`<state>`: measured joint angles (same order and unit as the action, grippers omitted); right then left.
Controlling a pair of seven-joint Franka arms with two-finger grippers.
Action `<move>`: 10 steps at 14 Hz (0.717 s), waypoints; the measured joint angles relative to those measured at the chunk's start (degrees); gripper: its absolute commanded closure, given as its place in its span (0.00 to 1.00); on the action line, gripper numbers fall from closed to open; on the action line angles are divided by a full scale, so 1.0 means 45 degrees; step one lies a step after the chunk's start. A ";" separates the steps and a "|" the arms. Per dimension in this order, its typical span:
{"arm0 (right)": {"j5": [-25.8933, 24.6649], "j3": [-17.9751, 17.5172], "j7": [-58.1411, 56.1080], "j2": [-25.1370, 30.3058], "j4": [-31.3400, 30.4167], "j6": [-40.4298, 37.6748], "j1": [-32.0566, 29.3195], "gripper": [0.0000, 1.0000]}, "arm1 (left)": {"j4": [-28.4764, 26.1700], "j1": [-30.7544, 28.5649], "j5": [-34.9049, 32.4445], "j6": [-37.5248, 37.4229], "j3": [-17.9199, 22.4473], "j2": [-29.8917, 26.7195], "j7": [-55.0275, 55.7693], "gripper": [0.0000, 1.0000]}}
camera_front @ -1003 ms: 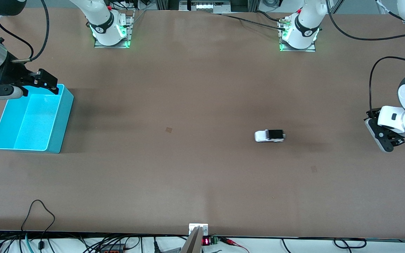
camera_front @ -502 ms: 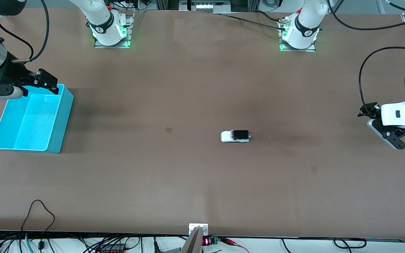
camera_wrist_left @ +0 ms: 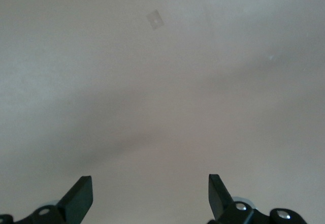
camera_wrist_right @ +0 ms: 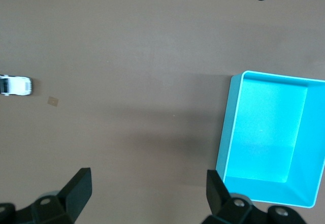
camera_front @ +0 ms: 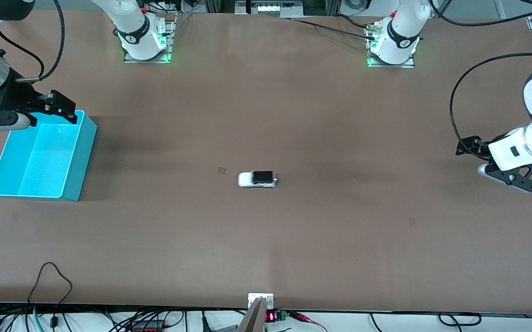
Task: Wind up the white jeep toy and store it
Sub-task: 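Release the jeep and raise the left gripper away, then reach the right gripper over the rolled white jeep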
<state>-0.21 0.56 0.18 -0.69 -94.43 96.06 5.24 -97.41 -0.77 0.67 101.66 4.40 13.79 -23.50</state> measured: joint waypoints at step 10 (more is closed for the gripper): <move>0.0000 0.0001 -0.0001 -0.0068 0.0000 -0.0009 -0.0006 0.00 | 0.1580 0.0040 -0.0002 -0.2936 -0.1108 -0.2087 0.3914 0.00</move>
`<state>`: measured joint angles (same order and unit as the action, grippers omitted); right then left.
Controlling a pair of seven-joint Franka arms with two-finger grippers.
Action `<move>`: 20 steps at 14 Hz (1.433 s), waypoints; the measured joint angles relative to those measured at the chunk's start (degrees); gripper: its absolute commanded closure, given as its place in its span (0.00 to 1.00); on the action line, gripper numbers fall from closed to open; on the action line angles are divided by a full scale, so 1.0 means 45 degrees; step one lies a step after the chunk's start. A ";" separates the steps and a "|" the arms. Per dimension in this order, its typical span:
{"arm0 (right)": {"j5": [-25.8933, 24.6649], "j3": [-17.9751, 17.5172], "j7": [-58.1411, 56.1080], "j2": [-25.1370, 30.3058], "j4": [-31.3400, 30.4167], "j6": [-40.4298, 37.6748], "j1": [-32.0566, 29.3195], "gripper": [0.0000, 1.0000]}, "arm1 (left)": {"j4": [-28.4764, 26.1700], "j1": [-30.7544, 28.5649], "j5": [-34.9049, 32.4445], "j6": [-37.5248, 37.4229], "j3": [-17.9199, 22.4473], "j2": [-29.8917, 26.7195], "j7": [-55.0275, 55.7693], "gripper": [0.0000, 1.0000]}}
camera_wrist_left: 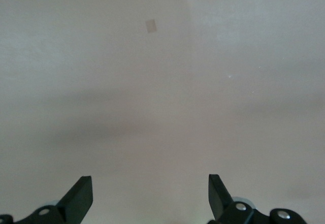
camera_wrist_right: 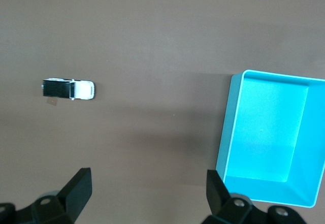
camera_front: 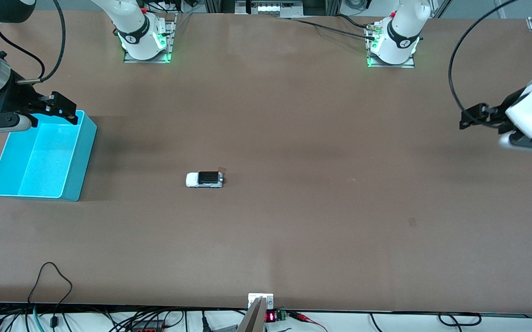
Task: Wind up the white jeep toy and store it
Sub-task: 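Reach the right gripper over the rolled white jeep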
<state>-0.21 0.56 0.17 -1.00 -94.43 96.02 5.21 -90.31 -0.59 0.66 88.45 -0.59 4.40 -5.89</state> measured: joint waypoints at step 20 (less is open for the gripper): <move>0.0014 -0.0261 -1.0149 -0.4828 0.0039 0.2671 0.2519 0.00 | -0.0639 0.0431 0.0000 0.0795 0.0144 -0.0734 0.0174 0.00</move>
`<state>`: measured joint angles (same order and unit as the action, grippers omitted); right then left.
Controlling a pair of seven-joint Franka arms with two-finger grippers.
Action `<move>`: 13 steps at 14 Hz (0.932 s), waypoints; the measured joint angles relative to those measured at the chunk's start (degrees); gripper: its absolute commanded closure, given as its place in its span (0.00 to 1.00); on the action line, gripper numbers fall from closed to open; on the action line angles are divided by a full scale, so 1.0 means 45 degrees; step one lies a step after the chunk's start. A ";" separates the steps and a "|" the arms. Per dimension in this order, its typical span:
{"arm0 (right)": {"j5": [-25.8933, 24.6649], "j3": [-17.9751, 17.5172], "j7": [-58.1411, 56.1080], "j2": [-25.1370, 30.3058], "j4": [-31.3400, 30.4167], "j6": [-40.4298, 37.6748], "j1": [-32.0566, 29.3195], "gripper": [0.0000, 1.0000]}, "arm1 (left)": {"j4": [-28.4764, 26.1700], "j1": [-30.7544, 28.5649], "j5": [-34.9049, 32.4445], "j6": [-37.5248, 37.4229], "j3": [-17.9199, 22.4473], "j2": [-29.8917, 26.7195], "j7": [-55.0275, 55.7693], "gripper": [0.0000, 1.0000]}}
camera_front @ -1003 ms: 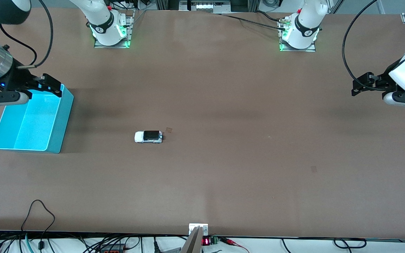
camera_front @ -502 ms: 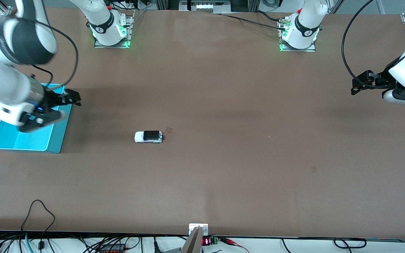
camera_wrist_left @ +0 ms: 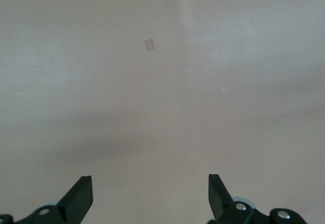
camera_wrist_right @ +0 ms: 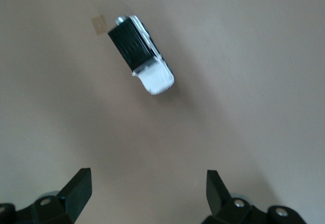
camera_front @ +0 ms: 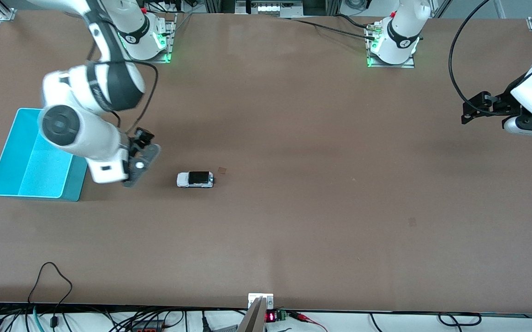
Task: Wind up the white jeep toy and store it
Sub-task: 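Reach the right gripper over the rolled white jeep, then lower the right gripper and grasp the jeep's black bed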
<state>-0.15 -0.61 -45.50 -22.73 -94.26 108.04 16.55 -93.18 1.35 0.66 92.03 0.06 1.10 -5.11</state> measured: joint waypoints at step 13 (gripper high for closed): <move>0.0617 -0.0179 -0.3005 -0.2282 -0.1148 0.5177 0.1193 0.00 | 0.0000 0.0124 0.0000 -0.0200 -0.0055 0.0000 0.0016 0.00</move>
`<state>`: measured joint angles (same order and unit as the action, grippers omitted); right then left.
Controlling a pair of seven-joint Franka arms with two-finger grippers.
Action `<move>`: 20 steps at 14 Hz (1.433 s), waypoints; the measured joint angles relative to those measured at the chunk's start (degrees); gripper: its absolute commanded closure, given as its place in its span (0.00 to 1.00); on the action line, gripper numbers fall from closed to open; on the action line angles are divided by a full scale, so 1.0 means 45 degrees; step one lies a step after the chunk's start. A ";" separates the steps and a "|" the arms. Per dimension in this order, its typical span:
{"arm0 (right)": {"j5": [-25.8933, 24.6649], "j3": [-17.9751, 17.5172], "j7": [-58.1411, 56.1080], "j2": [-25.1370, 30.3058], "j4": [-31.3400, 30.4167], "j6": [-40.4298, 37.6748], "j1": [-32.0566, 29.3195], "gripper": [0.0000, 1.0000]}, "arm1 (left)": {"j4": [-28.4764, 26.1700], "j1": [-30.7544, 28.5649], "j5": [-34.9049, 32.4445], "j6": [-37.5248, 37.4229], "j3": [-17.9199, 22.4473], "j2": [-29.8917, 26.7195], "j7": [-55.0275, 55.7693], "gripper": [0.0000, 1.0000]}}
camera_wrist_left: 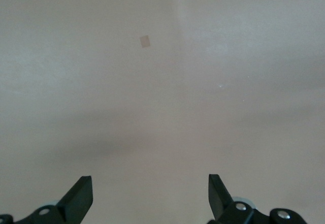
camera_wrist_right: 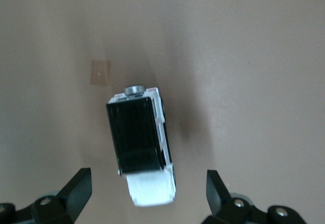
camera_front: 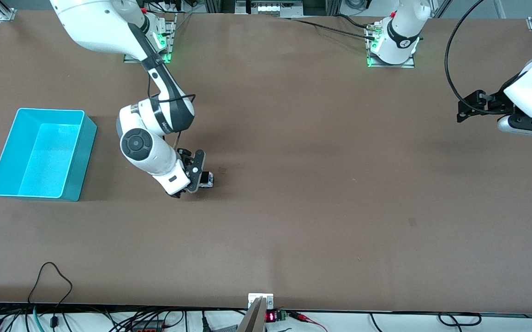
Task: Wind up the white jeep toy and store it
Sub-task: 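Lower the right gripper and grasp the jeep's black bed, then lift the jeep and carry it over the cyan bin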
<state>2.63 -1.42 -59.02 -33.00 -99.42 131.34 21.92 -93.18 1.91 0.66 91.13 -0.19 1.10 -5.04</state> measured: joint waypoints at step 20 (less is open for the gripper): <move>0.0057 -0.0102 -0.1395 -0.0056 -0.0631 0.1505 -0.0020 1.00 | 0.0185 0.0023 0.0000 -0.0318 -0.0095 -0.0012 0.0001 0.00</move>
<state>2.89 -1.88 -65.30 -33.25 -102.26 138.11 21.82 -92.35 2.01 0.66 89.69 -0.62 1.05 -5.04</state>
